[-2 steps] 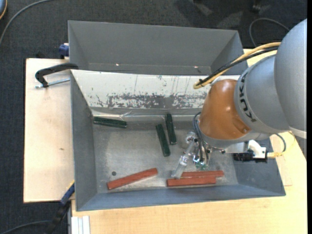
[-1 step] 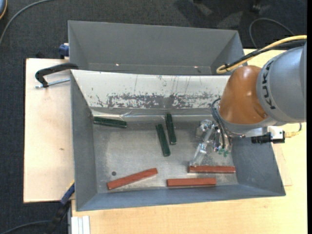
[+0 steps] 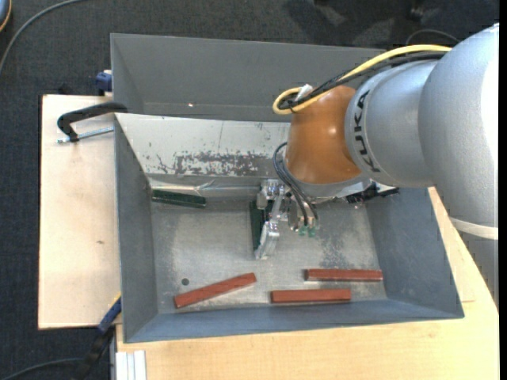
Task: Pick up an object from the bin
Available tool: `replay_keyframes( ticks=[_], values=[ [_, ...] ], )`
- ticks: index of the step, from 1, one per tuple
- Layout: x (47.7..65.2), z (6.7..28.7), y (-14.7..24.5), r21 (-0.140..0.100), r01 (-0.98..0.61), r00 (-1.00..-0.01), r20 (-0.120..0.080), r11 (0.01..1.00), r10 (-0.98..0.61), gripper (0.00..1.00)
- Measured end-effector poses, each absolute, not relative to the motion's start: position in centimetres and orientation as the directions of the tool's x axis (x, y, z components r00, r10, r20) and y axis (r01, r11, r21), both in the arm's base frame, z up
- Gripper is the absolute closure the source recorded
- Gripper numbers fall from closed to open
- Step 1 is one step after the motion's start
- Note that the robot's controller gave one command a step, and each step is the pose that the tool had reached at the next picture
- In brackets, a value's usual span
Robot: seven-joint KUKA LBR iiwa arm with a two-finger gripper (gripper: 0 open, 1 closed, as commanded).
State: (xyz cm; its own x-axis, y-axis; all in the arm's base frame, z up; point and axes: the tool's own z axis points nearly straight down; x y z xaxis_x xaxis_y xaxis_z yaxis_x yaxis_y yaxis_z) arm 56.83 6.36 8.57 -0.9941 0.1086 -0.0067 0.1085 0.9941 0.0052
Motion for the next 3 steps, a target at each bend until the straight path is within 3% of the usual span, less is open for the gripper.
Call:
replay_keyframes(
  ticks=[1,2,3],
  values=[
    [57.1,7.2,2.4,-0.001,-0.346,-0.938,-0.006,0.938,-0.346,0.0],
    [58.8,7.4,-6.9,-0.006,-0.333,-0.943,-0.006,0.943,-0.333,0.0],
    [58.8,7.3,-6.3,-0.001,-0.34,-0.94,-0.006,0.94,-0.34,1.0]
  ],
)
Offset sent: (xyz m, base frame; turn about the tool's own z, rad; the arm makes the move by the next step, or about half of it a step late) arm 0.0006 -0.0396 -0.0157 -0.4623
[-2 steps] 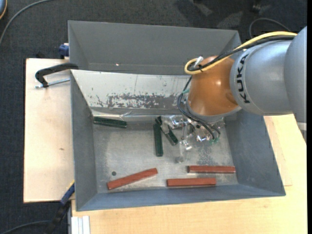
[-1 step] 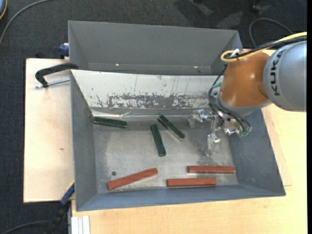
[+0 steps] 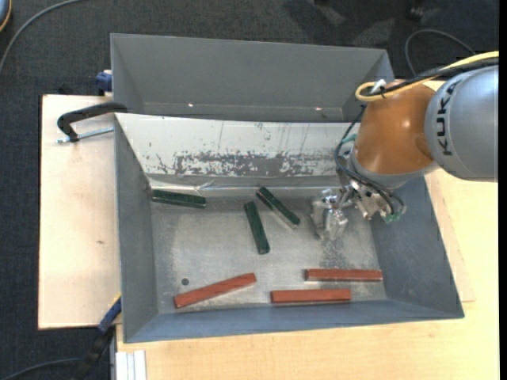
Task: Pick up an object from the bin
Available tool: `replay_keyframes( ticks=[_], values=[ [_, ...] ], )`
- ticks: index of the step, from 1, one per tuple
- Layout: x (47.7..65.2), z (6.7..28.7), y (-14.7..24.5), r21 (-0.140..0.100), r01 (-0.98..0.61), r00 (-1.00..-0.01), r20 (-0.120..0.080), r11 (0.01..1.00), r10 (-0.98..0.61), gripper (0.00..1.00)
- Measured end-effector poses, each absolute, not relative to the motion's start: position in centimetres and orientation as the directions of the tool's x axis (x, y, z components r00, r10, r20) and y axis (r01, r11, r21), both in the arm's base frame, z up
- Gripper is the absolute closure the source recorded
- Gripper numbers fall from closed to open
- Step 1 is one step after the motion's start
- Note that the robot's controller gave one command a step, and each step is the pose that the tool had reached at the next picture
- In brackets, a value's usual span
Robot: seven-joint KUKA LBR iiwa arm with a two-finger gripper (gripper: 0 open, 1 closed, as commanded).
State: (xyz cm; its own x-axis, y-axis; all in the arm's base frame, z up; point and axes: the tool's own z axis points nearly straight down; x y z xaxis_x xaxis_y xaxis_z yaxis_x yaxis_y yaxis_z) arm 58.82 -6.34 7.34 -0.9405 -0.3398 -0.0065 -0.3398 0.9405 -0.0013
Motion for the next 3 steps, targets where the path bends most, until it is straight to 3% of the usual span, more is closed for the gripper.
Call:
replay_keyframes(
  ticks=[1,2,3],
  values=[
    [58.8,7.3,-6.3,-0.001,-0.34,-0.94,-0.006,0.94,-0.34,0.0],
    [59.6,7.1,0.6,0.003,-0.245,-0.969,-0.008,0.969,-0.245,0.0],
    [60.3,7.1,-3.6,-0.002,-0.225,-0.974,-0.007,0.974,-0.225,0.0]
  ],
)
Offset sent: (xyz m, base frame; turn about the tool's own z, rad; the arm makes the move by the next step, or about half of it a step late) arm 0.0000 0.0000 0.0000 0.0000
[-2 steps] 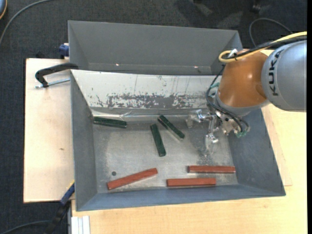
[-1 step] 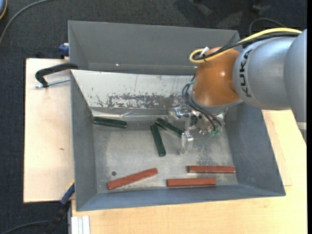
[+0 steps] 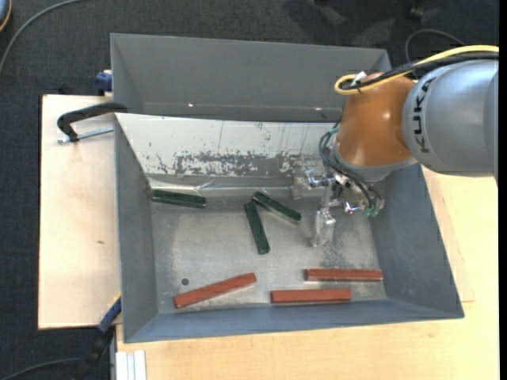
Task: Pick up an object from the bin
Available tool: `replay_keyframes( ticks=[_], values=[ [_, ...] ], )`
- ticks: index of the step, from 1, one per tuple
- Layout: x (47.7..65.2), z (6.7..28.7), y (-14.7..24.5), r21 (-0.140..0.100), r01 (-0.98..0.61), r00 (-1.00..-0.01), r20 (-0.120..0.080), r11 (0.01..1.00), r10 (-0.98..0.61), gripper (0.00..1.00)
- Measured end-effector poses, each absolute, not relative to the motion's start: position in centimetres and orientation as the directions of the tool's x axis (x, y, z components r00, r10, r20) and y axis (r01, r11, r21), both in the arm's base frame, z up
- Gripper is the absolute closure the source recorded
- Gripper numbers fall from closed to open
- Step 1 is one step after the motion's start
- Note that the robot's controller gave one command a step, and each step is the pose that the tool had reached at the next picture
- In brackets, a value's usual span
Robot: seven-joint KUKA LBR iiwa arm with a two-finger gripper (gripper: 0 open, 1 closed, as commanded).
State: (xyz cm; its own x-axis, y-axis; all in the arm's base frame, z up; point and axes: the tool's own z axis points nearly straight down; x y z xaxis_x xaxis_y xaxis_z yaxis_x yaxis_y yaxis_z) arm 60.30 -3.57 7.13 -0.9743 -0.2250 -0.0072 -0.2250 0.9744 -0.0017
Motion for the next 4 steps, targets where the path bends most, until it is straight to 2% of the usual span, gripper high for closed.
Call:
replay_keyframes(
  ticks=[1,2,3,4],
  values=[
    [59.5,7.2,0.5,0.002,-0.044,-0.999,-0.003,0.999,-0.044,0.0],
    [55.4,7.1,0.2,0.001,0.087,-0.996,0.001,0.996,0.087,0.0],
    [59.2,7.1,7.6,0.007,0.172,-0.985,-0.008,0.985,0.172,0.0],
    [59.6,7.1,11.0,0.001,-0.279,-0.96,-0.008,0.96,-0.279,0.0]
  ],
)
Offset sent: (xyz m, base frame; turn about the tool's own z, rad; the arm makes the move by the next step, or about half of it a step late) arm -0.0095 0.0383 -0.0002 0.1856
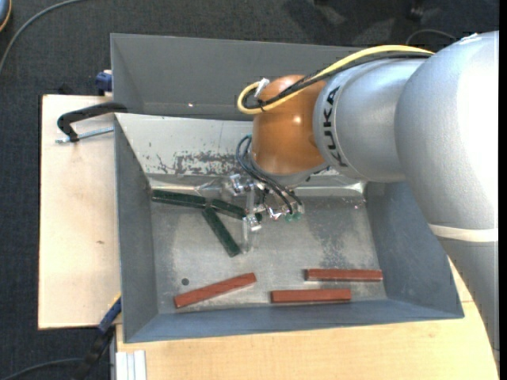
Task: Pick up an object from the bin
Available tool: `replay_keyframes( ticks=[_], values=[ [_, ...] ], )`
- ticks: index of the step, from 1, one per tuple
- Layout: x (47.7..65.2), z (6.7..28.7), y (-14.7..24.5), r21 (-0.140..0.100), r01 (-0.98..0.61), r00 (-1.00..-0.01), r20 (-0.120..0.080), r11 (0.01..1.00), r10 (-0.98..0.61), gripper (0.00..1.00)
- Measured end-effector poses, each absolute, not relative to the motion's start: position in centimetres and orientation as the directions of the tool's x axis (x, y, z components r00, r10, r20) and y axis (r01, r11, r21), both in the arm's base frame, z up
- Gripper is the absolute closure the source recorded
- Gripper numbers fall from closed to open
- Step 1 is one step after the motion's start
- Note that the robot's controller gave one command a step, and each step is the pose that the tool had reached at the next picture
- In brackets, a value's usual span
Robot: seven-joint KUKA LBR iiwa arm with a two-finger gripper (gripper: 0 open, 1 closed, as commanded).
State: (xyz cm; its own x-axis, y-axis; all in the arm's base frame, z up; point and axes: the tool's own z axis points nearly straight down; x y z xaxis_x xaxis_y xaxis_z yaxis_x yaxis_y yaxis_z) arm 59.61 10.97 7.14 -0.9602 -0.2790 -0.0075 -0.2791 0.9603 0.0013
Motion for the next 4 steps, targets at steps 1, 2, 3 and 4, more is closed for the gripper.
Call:
replay_keyframes(
  ticks=[1,2,3,4],
  values=[
    [60.2,8.8,13.9,0.003,0.079,-0.997,-0.007,0.997,0.079,0.0],
    [58.9,7.1,12.3,0.0,-0.312,-0.95,-0.001,0.95,-0.312,0.0],
    [59.0,7.1,14.2,0.002,-0.267,-0.964,-0.006,0.964,-0.267,0.0],
    [56.5,7.1,10.8,0.0,-0.454,-0.891,-0.001,0.891,-0.454,0.0]
  ],
)
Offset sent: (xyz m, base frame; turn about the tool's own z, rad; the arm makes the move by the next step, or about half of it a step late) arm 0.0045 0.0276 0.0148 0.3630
